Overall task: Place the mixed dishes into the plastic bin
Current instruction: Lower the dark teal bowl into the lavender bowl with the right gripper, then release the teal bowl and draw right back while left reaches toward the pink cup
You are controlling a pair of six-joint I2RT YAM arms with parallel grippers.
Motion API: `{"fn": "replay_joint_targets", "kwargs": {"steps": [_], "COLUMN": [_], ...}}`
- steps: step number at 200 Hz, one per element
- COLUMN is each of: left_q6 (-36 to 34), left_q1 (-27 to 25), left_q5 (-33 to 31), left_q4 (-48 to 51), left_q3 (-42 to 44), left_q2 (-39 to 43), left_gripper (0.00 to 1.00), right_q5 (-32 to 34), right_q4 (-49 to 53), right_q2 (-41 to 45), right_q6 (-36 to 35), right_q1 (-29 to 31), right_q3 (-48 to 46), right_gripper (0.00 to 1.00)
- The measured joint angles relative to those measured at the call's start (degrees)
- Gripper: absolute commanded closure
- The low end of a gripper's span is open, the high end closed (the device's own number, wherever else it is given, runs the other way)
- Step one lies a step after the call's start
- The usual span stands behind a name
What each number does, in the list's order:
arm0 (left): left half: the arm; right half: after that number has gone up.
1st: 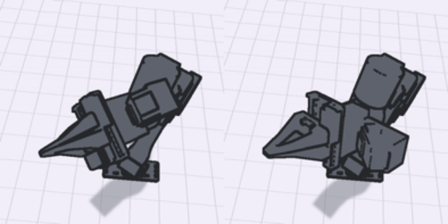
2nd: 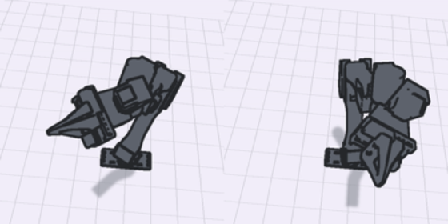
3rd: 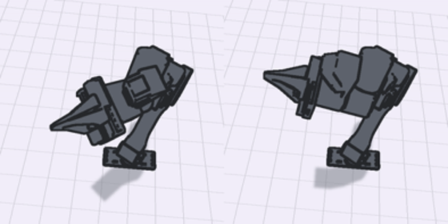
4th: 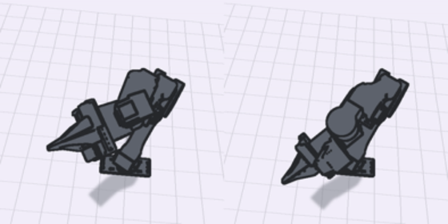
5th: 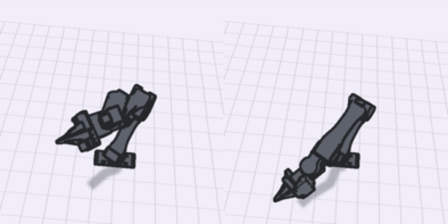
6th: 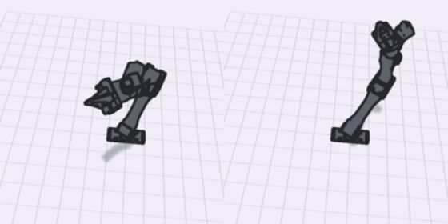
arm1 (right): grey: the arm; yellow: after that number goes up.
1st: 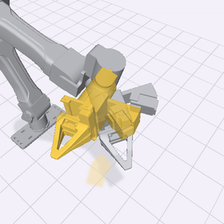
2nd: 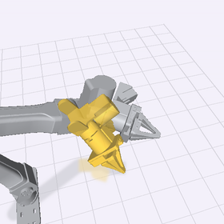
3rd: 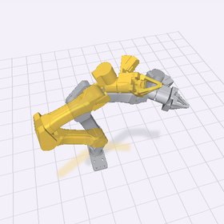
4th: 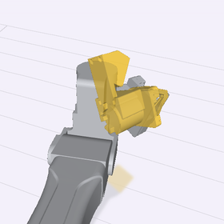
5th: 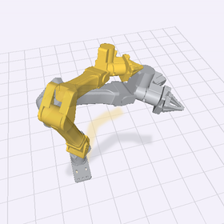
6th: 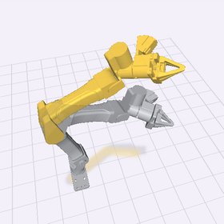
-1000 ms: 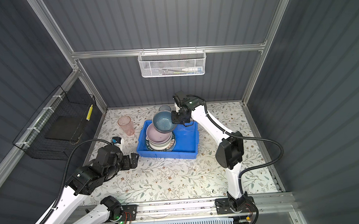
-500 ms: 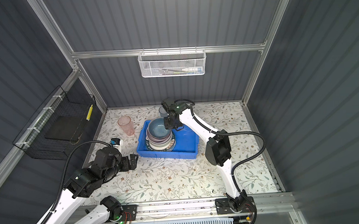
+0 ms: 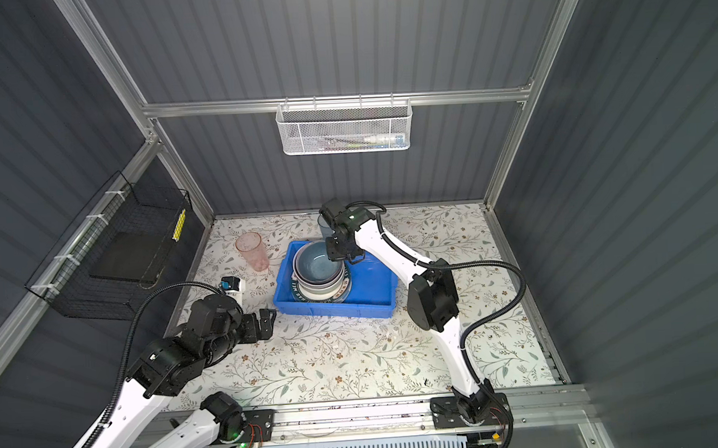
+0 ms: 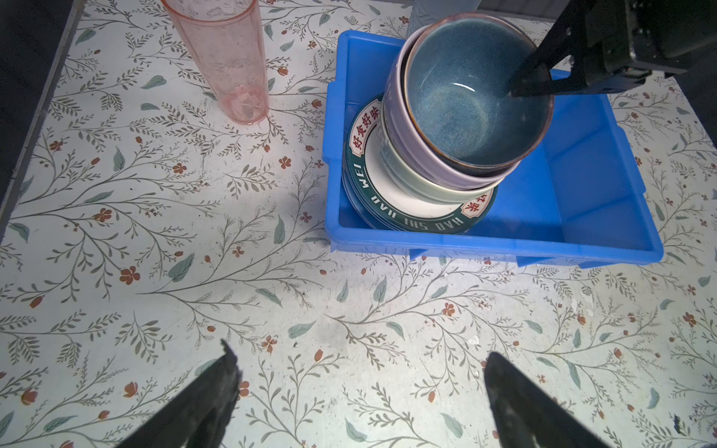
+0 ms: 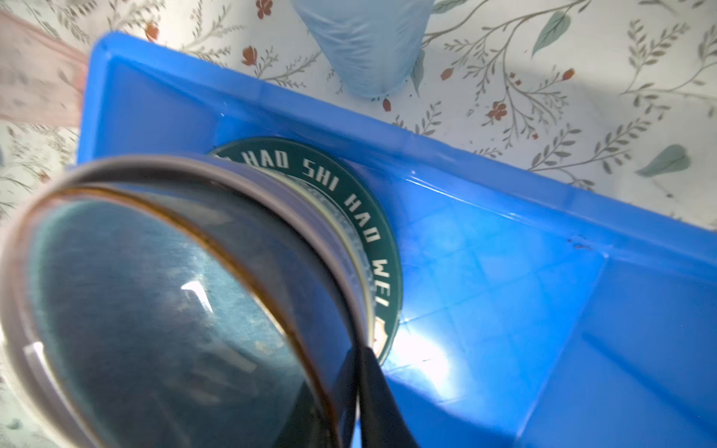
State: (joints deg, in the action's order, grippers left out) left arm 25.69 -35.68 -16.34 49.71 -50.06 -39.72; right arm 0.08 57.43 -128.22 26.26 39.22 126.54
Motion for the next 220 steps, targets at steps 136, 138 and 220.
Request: {"fn": "replay_joint_targets", "kwargs": {"steps": [136, 138, 220], "left_q6": [1.1, 1.1, 2.1], "left_q1": [0.0, 0.0, 3.3], "left_q5": [-3.1, -3.2, -6.6], "left_q4": [0.1, 0.1, 0.4], "left_q3": [-0.8, -0.9, -14.7], "left_q2": [-3.5, -3.8, -21.0], "left_gripper": [0.00, 0.01, 0.06], "right_q5": [-0.1, -0.2, -2.7], "right_q4": [-3.1, -3.2, -12.5], "right_q2": [5.0, 5.2, 21.9], "right_q6": [-0.7, -0.6, -1.3], "right_q1": [0.5, 0.5, 0.5], "right_q3": [-3.8, -4.1, -24.2], "right_gripper": [0.55, 0.54, 0.41]}}
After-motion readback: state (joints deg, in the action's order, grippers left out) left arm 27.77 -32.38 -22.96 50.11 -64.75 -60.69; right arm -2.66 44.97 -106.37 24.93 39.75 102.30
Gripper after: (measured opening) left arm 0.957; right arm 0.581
